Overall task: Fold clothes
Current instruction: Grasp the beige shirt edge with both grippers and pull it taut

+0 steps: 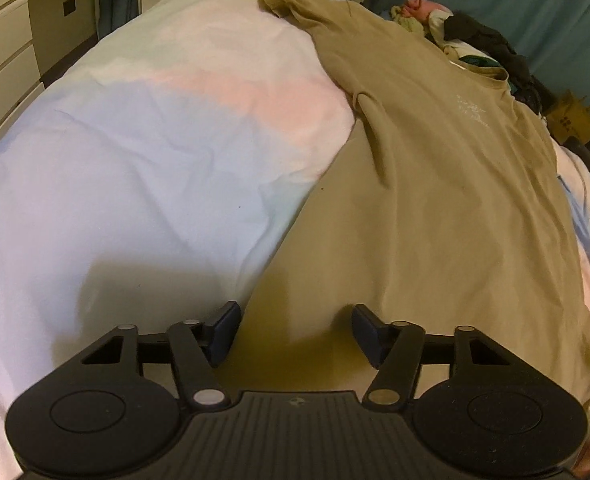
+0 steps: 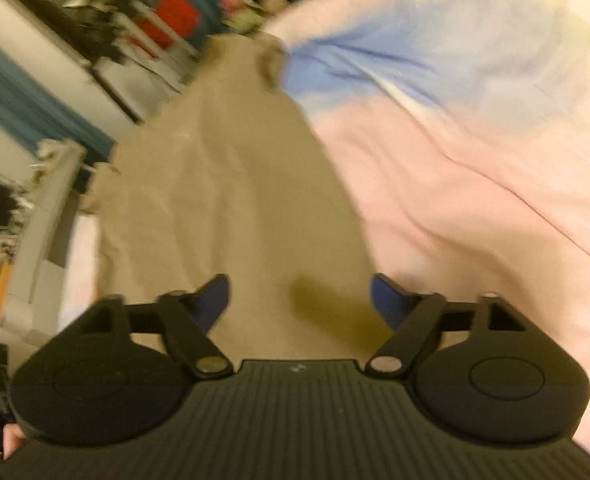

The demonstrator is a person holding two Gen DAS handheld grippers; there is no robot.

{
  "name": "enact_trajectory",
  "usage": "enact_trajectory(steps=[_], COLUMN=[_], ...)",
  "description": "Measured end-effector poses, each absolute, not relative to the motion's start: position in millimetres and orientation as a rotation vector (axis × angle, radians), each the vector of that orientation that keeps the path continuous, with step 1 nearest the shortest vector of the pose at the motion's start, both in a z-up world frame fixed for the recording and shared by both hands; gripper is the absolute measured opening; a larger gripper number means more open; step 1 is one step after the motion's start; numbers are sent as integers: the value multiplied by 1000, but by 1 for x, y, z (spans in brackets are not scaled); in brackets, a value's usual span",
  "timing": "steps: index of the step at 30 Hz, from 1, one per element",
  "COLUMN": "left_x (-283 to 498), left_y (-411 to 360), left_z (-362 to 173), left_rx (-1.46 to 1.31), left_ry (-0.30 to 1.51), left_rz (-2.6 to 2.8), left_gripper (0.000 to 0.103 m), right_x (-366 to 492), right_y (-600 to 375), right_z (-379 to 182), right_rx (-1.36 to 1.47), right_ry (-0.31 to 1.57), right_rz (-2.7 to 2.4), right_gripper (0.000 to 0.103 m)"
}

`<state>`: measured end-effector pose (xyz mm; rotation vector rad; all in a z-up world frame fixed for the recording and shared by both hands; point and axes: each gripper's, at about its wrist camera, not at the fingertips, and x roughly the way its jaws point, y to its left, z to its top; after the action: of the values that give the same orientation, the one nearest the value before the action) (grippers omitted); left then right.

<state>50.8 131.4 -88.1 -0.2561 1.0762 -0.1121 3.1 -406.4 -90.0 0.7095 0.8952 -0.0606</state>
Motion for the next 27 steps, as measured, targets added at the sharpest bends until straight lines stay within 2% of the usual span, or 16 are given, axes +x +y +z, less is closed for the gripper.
enact_trajectory(steps=[2,4,7,10,12,16,18,20,27], left_x=[50,47,43,37,31,17,11,7,-3], left_y=[132,137,144,151,160,172,176,180,194], left_z=[-88,-88,-87,-79,-68,-47,-41,-38,-23], left_rx=[-266,-291,-318,-378,-442,-530,-543,-562,-525], left_ry=[1080,1084,1076,1046,1015,983,981,998,1029], left_rz=[-118,-135,-160,-199,-244,-296,-302,-293,-267], left_gripper=[36,15,4,4,3,3,3,3,2], right_x=[-1,4,12,17,20,27,30,29,-5], right_y=[-415,-417,-417,-408,-397,-373,-362,-355,-352], right_z=[-96,-99,-103,-103,-100,-98,-98,-94,-46], right_rx=[766,730,653,553,477,296,201,144,120], right_ry=[927,968,1033,1097,1124,1197,1233,1241,1151], right_rz=[-80,-77,-41,95,128,145,134,156,282], right_gripper=[74,74,74,70,54,38,12,6,5])
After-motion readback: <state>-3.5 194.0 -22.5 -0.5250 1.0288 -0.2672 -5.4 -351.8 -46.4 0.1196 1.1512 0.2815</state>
